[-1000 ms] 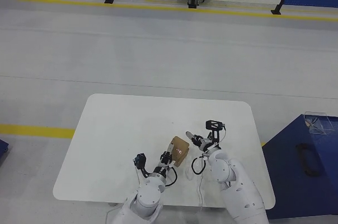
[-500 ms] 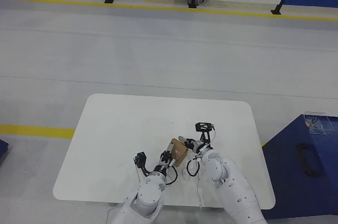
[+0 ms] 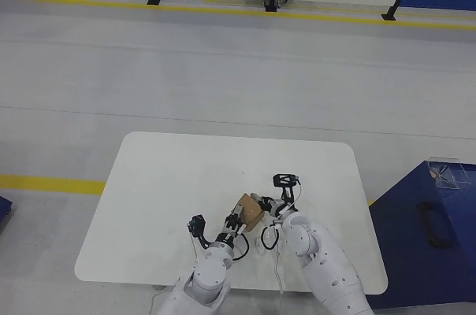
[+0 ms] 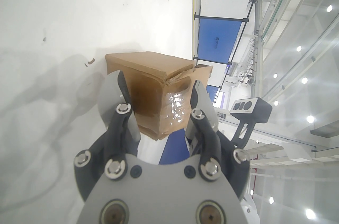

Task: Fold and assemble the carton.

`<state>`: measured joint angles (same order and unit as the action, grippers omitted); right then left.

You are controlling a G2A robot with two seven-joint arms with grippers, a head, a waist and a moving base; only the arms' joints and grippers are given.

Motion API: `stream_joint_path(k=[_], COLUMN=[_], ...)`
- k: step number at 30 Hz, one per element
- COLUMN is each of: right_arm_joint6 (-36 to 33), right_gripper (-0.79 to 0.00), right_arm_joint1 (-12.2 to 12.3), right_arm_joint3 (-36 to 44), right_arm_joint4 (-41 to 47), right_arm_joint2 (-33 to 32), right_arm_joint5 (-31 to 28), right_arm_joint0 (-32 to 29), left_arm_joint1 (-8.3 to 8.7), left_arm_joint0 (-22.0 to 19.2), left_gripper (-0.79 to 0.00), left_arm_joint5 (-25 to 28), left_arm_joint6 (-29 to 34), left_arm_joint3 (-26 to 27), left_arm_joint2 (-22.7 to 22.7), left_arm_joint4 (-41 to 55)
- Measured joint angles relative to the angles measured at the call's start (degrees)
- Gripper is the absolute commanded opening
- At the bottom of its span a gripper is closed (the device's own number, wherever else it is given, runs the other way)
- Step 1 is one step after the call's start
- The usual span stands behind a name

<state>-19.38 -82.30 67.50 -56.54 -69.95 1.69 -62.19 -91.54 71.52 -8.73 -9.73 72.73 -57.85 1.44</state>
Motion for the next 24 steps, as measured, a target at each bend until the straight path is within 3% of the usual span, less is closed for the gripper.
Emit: stream_joint_path(k=[6,12,24], right_arm_joint6=[-0.2,-0.1,-0.2], right_gripper=[0.0,0.0,0.0], right_arm_joint1=[0.1,0.1,0.2], right_arm_joint3=[0.0,-0.9,-0.8], right_arm_joint4=[0.0,0.1,0.0], right_arm_joint2=[-0.3,-0.1,0.1], right_arm_joint5=[0.2,0.4,0.6], right_arm_joint0=[0.0,0.5,0.6], left_arm_joint1=[-0.15,-0.44,-0.85], left_arm_joint0=[-0.1,-0.5,-1.1], left_gripper=[-0.289,-0.305,-0.403], left_arm_joint5=[-0.5,-2.0,-2.9], left_arm_joint6=[-0.5,-1.0,-1.3], left_arm_joint3=[-0.3,-0.9,-1.9], left_arm_joint2=[-0.1,0.3,0.5], left_arm_joint4=[-0.7,-1.4,-2.7])
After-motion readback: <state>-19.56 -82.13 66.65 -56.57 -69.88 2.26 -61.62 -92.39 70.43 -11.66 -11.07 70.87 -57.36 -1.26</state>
